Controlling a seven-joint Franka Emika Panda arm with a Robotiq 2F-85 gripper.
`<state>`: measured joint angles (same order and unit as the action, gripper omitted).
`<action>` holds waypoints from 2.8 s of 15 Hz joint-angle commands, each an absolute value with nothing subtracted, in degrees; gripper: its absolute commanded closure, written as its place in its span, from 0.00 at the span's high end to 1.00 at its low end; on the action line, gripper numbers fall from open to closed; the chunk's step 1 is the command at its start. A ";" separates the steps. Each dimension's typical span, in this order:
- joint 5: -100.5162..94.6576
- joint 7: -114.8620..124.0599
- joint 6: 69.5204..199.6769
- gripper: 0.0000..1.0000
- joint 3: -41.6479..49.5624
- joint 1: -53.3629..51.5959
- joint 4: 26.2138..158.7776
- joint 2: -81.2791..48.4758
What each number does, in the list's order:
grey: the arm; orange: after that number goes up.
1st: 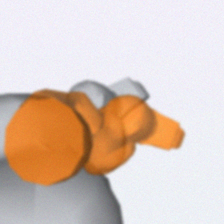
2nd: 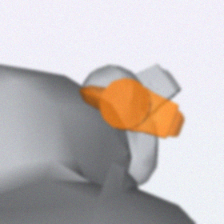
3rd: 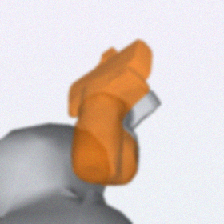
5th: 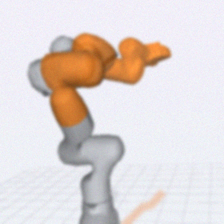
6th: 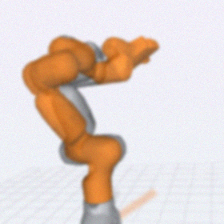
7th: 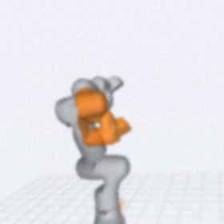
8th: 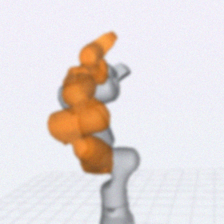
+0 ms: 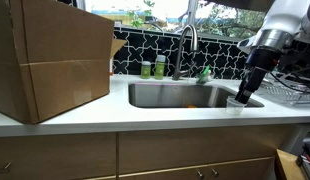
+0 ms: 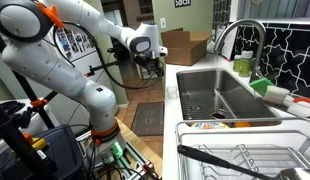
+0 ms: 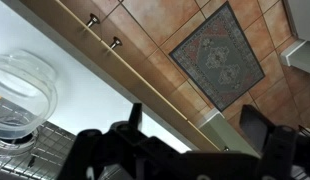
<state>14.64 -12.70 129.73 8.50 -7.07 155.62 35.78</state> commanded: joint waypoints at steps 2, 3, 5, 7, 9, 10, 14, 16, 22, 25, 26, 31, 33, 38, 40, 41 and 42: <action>15.12 -13.08 129.53 1.00 7.84 -6.36 155.52 35.71; 15.12 -13.08 129.53 1.00 7.84 -6.36 155.52 35.70; 15.12 -13.08 129.53 1.00 7.84 -6.36 155.52 35.70; 13.28 -10.23 128.32 1.00 8.50 -2.77 152.42 35.31; 9.70 -7.73 128.13 1.00 8.89 2.33 149.13 36.59; 7.63 -7.04 127.57 1.00 9.16 4.65 147.21 36.94; -3.12 -6.01 125.52 1.00 11.67 15.09 140.30 37.09; -1.91 -7.18 127.27 1.00 12.21 13.45 140.75 36.95; -2.30 -7.47 127.16 1.00 12.26 13.29 140.02 36.60; -2.90 -6.83 128.07 1.00 11.99 13.83 139.89 36.29; -3.11 -5.70 127.91 1.00 12.48 14.84 139.01 34.61; -6.19 -1.62 127.32 1.00 17.87 22.53 136.26 28.33; -6.96 -1.64 125.53 1.00 20.63 25.40 134.58 25.73; -8.16 1.37 123.84 1.00 26.52 31.69 128.12 19.02; -8.55 2.69 122.57 1.00 28.53 33.88 125.29 16.72; -8.49 3.29 121.66 1.00 29.42 34.95 124.08 15.67; -8.47 3.99 120.57 1.00 30.24 36.08 122.70 14.55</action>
